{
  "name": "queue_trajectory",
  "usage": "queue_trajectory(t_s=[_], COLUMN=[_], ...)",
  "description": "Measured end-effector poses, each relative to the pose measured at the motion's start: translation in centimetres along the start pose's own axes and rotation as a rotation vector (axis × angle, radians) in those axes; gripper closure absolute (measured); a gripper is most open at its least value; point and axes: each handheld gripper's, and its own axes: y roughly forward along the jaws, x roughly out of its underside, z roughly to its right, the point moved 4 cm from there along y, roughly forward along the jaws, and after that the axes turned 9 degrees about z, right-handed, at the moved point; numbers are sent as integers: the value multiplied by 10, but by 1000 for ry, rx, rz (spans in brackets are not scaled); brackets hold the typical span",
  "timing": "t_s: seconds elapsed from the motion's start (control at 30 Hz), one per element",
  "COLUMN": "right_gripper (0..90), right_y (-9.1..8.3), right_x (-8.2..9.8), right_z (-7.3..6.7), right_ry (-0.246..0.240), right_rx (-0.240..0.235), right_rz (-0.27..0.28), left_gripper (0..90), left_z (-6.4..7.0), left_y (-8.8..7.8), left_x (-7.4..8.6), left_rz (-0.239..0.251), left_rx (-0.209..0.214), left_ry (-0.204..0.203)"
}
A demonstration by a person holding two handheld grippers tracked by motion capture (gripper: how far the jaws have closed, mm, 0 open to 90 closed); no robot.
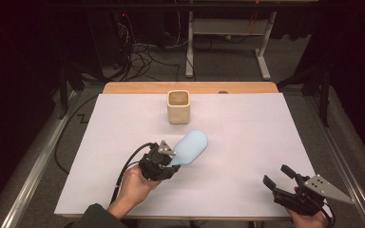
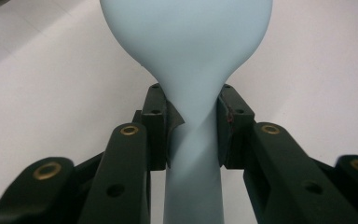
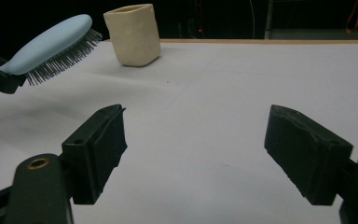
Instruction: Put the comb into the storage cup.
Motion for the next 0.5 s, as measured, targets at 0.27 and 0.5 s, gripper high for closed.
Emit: queue_trajectory(t_s=[0.27, 0.5], right_gripper=[211, 211], right_y=[4, 7], right_x=[-1, -1], right_z=[-5, -8], right_ry=[-4, -4], right_rx=[-18, -33], right_rz=[0, -2], left_gripper=[695, 695], left_z=[4, 9], left_y=[2, 4], left_x=[-3, -6], left_rz=[8, 13], left_rx=[6, 16], left_ry=[12, 31])
